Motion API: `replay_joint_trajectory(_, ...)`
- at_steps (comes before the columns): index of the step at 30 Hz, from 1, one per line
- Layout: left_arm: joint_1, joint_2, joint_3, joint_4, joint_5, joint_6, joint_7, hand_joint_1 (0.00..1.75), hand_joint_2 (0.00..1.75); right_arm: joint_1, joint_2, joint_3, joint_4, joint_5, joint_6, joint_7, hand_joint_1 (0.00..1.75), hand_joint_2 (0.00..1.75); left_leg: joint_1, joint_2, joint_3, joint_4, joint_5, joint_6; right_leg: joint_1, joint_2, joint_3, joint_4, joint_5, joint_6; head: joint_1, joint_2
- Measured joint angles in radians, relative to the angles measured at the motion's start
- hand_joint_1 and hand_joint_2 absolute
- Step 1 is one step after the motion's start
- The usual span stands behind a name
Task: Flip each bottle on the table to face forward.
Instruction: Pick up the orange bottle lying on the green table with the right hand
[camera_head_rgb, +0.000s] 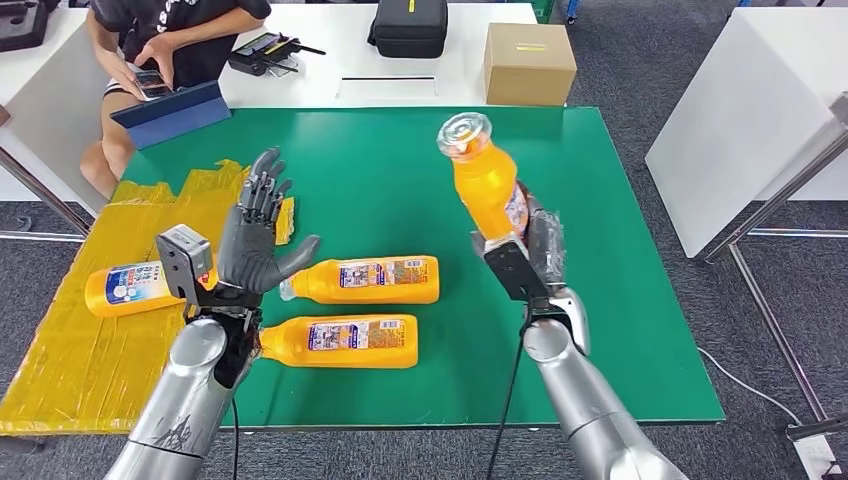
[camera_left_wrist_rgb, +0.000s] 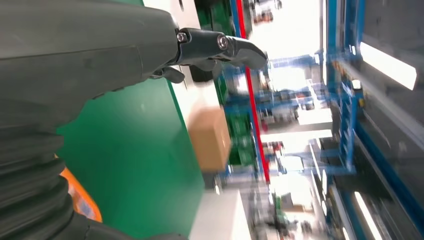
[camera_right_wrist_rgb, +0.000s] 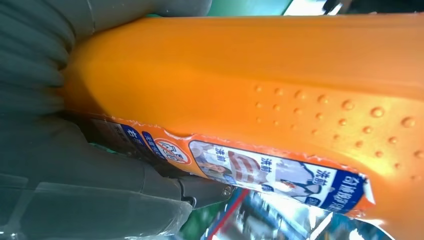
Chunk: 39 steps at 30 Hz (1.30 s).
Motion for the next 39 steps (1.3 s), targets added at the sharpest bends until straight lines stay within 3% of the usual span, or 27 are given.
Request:
replay_joint_trajectory(6, -0.030, -0.017, -0.053, 0.016, 0.040, -0.012, 0.012, 0.00, 1.75, -0.088, 0.090, 0.048, 0.167, -0.075, 0.047, -0.080, 1.75, 1.75, 0.000, 0.000, -0.001, 0.000, 0.000, 0.000, 0.000, 0.000, -0.001, 0.000, 0.000, 0.000, 0.000, 0.000)
replay_joint_trajectory(12, -0.048, -0.021, -0.082, 0.018, 0.057, -0.012, 0.020, 0.00, 1.75, -0.145, 0.150, 0.095, 0.274, -0.076, 0.051, -0.092, 1.75, 1.75, 0.000, 0.000, -0.001, 0.000, 0.000, 0.000, 0.000, 0.000, -0.001, 0.000, 0.000, 0.000, 0.000, 0.000)
replay_joint_trajectory(27, -0.052, -0.022, -0.106, 0.028, 0.091, 0.004, 0.018, 0.00, 1.75, -0.188, 0.219, 0.170, 0.365, -0.070, 0.058, -0.106, 1.75, 1.75, 0.000, 0.000, -0.002, 0.000, 0.000, 0.000, 0.000, 0.000, -0.001, 0.000, 0.000, 0.000, 0.000, 0.000)
replay_joint_trajectory(39, -0.070, -0.034, -0.128, 0.049, 0.105, 0.007, 0.018, 0.00, 1.75, -0.227, 0.256, 0.253, 0.387, -0.049, -0.042, -0.100, 1.75, 1.75, 0.000, 0.000, -0.002, 0.000, 0.000, 0.000, 0.000, 0.000, -0.002, 0.000, 0.000, 0.000, 0.000, 0.000)
